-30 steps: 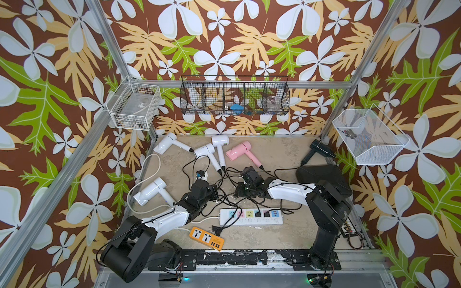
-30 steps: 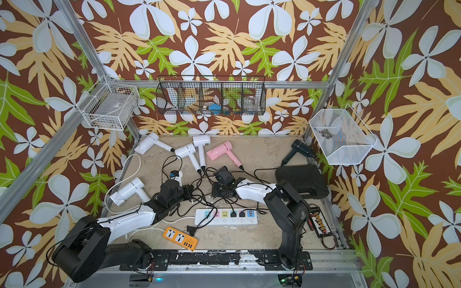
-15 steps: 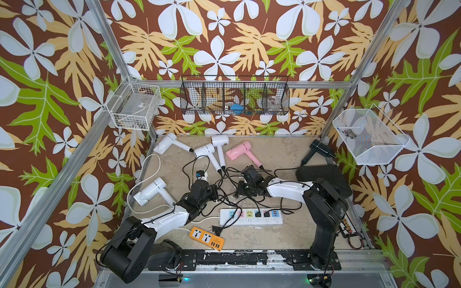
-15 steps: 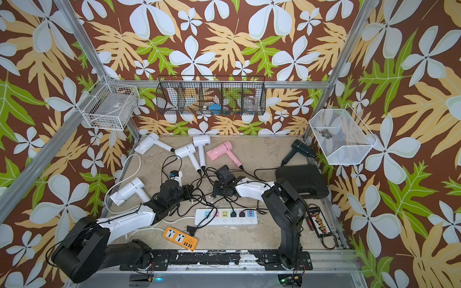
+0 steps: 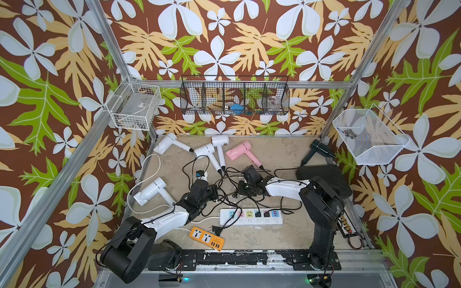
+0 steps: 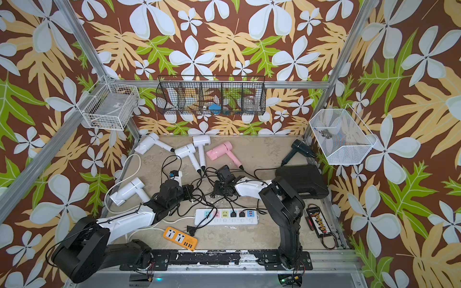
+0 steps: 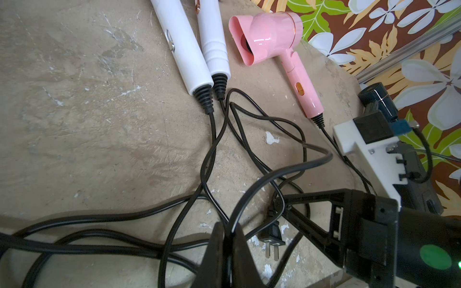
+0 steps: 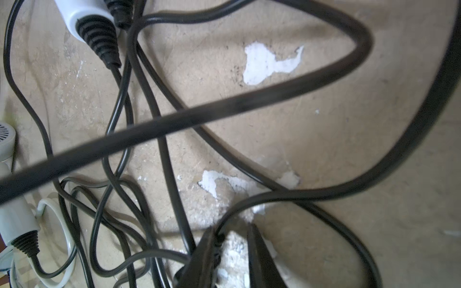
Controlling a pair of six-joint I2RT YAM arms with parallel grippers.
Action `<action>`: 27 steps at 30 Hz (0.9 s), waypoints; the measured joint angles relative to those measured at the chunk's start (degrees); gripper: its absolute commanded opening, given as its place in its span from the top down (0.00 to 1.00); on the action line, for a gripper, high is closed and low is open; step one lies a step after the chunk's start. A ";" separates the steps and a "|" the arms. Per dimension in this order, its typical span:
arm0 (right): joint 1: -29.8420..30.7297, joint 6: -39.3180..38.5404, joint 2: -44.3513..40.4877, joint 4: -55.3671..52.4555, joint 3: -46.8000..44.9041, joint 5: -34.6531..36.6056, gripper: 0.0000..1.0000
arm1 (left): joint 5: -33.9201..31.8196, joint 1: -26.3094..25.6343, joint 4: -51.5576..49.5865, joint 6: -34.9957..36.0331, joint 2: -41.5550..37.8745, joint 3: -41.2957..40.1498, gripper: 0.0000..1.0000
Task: Charge the blow dryers
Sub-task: Pick up the plug from the center of the board.
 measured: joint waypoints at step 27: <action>3.13 1.11 11.61 -18.53 20.46 13.75 0.83 | 0.39 0.37 0.13 -0.35 1.40 -0.28 1.00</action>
